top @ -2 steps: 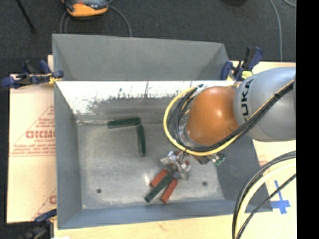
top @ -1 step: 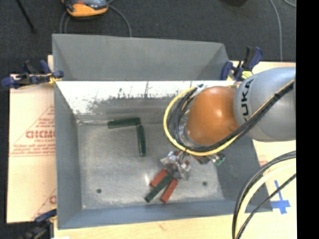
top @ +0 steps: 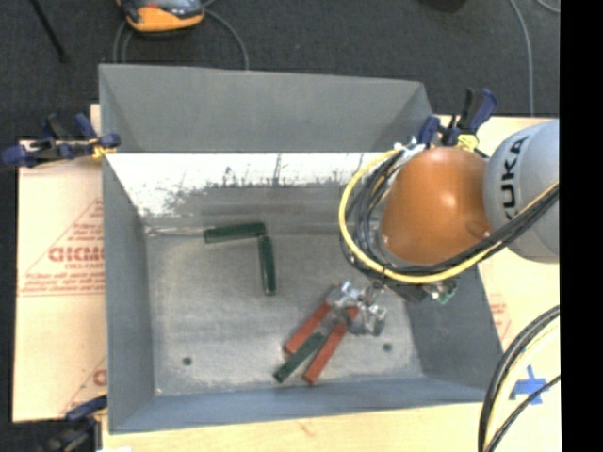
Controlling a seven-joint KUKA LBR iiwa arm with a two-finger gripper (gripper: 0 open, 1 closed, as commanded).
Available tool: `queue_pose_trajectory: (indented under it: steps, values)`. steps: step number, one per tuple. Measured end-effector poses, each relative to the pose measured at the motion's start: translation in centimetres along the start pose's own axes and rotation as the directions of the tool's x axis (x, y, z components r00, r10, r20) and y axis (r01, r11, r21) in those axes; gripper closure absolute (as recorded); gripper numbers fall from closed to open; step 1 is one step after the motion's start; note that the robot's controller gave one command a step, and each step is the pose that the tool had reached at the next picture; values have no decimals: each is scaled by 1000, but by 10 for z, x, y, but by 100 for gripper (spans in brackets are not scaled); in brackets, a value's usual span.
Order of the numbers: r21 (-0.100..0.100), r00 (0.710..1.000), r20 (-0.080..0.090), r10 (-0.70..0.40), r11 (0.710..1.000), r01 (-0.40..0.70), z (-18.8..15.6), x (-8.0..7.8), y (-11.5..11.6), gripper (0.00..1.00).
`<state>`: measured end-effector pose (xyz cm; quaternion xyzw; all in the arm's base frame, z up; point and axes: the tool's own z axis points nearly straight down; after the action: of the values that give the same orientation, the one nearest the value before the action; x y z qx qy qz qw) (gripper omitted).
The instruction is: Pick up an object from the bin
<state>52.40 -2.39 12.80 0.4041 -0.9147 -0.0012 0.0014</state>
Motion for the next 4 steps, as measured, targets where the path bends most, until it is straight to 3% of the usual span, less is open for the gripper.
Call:
queue_pose_trajectory:
  steps: [1,2,3,4]
  values:
    - [0,998,1,66,998,-66,-60,15,10,100]
    - [9,995,7,-101,995,101,44,25,31,0]
    - [10,993,8,-115,993,115,57,26,34,0]
    - [26,799,8,-602,799,601,53,-13,41,100]
